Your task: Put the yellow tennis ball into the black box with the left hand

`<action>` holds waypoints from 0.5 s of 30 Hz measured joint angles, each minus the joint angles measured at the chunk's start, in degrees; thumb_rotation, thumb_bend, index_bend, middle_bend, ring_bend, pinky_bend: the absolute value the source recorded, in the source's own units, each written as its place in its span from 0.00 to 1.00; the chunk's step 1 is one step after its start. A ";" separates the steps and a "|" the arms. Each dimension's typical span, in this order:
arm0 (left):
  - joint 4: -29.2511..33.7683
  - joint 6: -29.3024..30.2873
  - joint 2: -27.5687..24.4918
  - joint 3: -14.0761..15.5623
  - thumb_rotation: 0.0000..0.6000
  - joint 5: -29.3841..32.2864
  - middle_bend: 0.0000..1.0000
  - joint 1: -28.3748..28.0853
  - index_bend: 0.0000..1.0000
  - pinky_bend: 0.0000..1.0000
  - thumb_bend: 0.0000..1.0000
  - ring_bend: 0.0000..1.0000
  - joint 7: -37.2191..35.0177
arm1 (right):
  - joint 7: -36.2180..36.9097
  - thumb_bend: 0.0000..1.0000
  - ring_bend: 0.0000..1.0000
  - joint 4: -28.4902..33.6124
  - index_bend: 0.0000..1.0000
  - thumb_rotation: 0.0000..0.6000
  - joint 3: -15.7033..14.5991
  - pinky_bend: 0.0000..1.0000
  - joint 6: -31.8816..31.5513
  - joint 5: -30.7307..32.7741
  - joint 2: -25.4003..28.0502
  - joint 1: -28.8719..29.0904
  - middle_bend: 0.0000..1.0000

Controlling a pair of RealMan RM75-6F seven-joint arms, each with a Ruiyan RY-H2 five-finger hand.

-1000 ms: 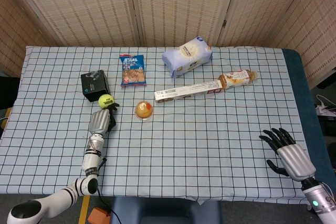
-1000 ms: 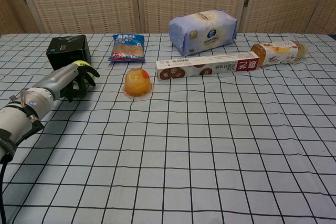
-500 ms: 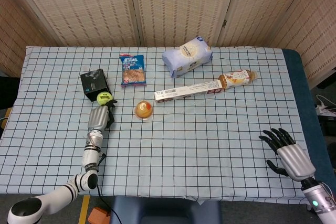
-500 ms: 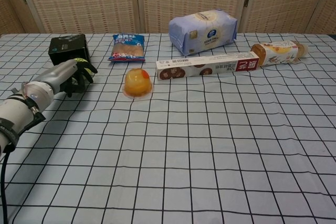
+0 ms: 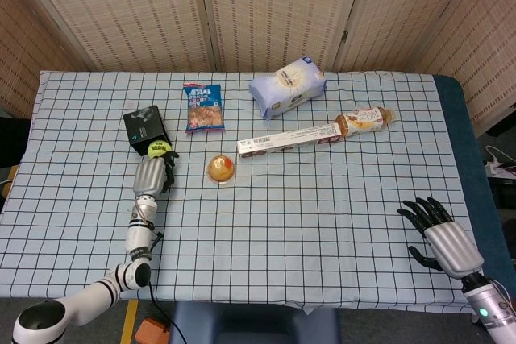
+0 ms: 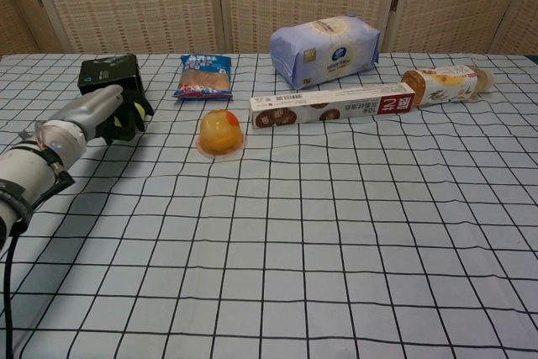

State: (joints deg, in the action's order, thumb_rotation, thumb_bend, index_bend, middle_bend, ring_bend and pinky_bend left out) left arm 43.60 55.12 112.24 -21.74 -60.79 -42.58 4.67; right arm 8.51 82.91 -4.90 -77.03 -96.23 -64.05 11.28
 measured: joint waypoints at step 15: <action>-2.61 -1.63 0.80 -0.33 1.00 0.81 0.42 -1.76 0.37 0.61 0.69 0.41 1.58 | 0.15 0.27 0.00 -0.15 0.16 1.00 0.00 0.02 -0.03 0.02 -0.08 0.01 0.08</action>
State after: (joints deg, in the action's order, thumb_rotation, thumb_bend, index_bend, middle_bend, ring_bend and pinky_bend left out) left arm 40.99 53.49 113.04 -22.07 -59.98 -44.33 6.25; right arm 8.66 82.76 -4.90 -77.06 -96.21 -64.13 11.29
